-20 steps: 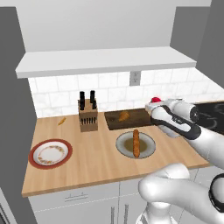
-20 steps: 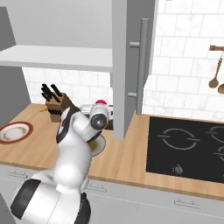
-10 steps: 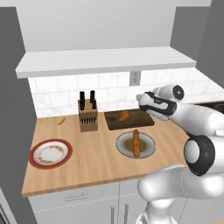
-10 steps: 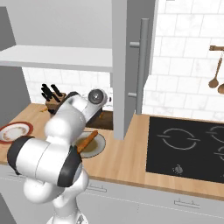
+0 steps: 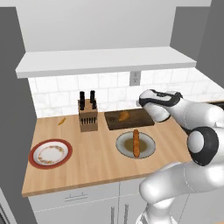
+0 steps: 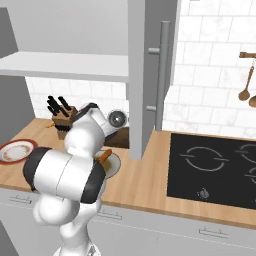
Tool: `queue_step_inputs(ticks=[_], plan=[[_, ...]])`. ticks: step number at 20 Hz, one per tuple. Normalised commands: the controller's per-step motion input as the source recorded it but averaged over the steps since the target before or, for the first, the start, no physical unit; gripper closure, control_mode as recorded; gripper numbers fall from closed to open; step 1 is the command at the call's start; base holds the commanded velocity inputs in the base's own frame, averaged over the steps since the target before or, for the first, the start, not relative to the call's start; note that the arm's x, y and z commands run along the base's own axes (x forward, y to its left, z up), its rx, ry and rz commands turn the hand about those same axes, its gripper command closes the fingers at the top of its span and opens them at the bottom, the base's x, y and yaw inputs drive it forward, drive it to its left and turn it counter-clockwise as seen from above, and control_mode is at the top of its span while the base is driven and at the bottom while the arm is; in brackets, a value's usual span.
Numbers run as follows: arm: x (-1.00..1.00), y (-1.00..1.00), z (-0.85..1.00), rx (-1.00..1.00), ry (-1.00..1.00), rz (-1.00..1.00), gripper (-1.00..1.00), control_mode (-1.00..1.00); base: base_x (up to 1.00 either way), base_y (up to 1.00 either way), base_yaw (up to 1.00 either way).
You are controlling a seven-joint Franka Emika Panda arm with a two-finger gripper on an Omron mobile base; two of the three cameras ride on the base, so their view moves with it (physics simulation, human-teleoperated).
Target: From the different types of pastries on the counter, select a croissant and place it on the cutting board. Then retrieve a jar of jam from the cabinet and place it alongside the croissant on the cutting board.
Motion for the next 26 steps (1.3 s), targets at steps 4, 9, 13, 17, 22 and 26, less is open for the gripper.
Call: queue_step_inputs(ticks=[4, 9, 13, 17, 22, 26], plan=[[0.07, -0.12, 0.11, 0.00, 0.07, 0.19, 1.00, -1.00, 0.00, 0.00, 0.00], [0.11, 0.03, -0.01, 0.00, 0.10, 0.00, 1.00, -1.00, 0.00, 0.00, 0.00], [-0.03, 0.01, -0.03, 0.00, 0.07, -0.02, 1.00, -1.00, 0.00, 0.00, 0.00], [-0.02, 0.00, 0.00, -0.01, -0.08, 0.03, 1.00, -1.00, 0.00, 0.00, 0.00], [0.00, 0.00, -0.01, -0.07, -0.18, 0.06, 1.00, -1.00, 0.00, 0.00, 0.00], [0.01, 0.00, -0.10, -0.05, 0.00, 0.04, 1.00, -1.00, 0.00, 0.00, 0.00]])
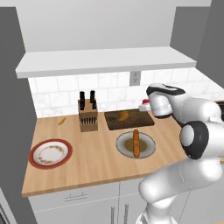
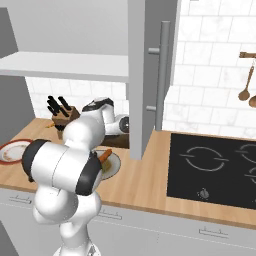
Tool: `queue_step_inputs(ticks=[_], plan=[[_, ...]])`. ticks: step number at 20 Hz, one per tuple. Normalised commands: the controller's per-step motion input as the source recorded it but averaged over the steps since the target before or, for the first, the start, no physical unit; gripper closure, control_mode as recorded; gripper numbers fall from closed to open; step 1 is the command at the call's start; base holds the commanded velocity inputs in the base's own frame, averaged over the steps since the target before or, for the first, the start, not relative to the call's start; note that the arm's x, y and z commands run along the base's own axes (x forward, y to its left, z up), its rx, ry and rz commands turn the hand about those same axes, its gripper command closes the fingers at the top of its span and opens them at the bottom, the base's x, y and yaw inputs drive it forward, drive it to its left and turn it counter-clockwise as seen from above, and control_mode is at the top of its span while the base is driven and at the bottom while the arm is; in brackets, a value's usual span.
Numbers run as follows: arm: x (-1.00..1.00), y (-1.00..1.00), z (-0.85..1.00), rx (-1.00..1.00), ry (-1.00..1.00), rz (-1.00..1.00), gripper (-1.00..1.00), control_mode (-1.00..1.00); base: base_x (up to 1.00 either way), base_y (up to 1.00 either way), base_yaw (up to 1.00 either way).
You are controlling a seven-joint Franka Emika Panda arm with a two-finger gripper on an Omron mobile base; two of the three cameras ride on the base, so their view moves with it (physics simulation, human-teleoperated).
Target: From the different types of pastries on the counter, select a croissant and place it on the cutting board. Then retrieve a jar of jam from the cabinet and place it alongside the croissant on the cutting board.
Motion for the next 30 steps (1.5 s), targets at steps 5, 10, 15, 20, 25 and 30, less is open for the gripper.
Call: queue_step_inputs(ticks=[5, 10, 15, 20, 25, 30], plan=[[0.12, 0.00, -0.29, -0.13, 0.00, 0.07, 1.00, -1.00, 0.00, 0.00, 0.00], [0.00, 0.00, -0.05, 0.00, 0.02, 0.00, 1.00, -1.00, 0.00, 0.00, 0.00], [0.17, 0.06, -0.22, 0.00, 0.22, 0.00, 1.00, -1.00, 0.00, 0.00, 0.00], [0.18, 0.00, -0.01, 0.00, 0.00, 0.00, 1.00, -1.00, 0.00, 0.00, 0.00], [0.65, 0.00, -0.20, 0.00, 0.00, 0.00, 1.00, -1.00, 0.00, 0.00, 0.00], [0.09, -0.01, -0.12, 0.00, 0.00, 0.00, 1.00, -1.00, 0.00, 0.00, 0.00]])
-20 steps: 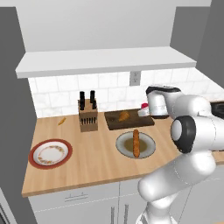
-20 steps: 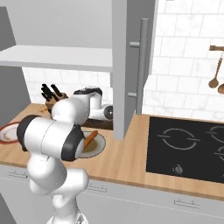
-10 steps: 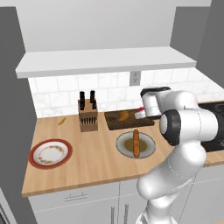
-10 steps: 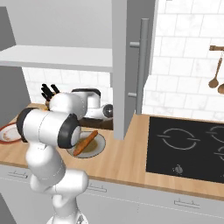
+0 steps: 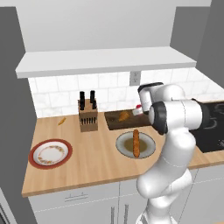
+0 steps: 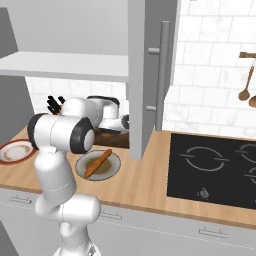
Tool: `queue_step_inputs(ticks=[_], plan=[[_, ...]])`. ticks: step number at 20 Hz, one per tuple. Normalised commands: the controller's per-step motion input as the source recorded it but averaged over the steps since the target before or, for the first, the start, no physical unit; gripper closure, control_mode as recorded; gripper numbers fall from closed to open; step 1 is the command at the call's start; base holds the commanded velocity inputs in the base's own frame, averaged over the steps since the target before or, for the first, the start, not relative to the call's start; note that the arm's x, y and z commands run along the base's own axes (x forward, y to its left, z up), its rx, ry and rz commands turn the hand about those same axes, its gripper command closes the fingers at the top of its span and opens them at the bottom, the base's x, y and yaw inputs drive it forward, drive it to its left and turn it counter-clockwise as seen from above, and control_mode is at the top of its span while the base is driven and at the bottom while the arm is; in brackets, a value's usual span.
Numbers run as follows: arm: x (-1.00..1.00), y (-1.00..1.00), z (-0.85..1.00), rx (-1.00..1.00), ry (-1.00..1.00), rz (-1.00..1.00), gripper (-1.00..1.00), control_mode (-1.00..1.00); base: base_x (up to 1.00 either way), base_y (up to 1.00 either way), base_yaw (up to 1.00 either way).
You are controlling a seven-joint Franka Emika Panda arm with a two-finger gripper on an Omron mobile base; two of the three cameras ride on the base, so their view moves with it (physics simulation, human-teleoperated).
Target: From the different types of pastries on the counter, select a croissant and place it on the cutting board. Then retrieve a jar of jam from the cabinet and place it alongside the croissant on the cutting board.
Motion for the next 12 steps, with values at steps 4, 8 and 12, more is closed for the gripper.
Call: queue_step_inputs(ticks=[4, 8, 12], plan=[[0.28, -0.15, -0.35, 0.00, 0.00, 0.00, 1.00, -1.00, 0.00, 0.00, 0.00], [0.46, -0.08, -0.28, 0.00, 0.00, 0.00, 1.00, -1.00, 0.00, 0.00, 0.00], [0.51, 0.00, -0.06, 0.00, 0.00, 0.00, 1.00, -1.00, 0.00, 0.00, 0.00]])
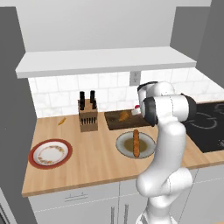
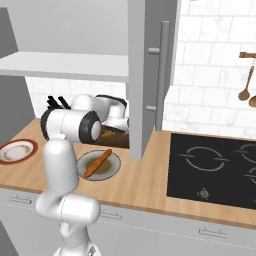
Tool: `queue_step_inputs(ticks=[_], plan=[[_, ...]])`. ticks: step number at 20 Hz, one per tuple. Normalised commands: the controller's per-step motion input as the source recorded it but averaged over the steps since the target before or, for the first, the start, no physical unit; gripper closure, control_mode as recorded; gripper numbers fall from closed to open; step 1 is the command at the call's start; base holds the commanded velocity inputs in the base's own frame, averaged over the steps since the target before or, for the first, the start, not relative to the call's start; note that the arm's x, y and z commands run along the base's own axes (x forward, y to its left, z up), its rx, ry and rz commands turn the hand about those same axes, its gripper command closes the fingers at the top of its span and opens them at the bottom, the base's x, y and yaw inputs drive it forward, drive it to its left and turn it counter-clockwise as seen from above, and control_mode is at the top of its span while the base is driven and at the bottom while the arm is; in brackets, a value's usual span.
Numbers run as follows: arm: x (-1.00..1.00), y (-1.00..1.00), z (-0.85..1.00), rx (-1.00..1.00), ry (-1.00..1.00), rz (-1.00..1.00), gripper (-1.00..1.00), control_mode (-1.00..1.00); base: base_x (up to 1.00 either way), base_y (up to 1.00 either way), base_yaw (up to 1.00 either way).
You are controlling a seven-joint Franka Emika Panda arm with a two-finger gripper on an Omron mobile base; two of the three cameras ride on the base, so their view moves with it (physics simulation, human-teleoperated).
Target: From the different types of pastries on the counter, select a croissant and place it on the cutting board. Then retrieve a jar of jam from the cabinet and place it alongside the croissant on the cutting board.
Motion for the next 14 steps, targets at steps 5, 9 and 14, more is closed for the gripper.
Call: queue_step_inputs(ticks=[5, 9, 14], plan=[[0.80, 0.00, -0.29, 0.00, 0.00, 0.00, 1.00, -1.00, 0.00, 0.00, 0.00], [-0.38, 0.00, -0.30, 0.00, 0.09, 0.00, 1.00, -1.00, 0.00, 0.00, 0.00], [-0.08, 0.00, -0.55, -0.03, 0.06, 0.00, 1.00, -1.00, 0.00, 0.00, 0.00]])
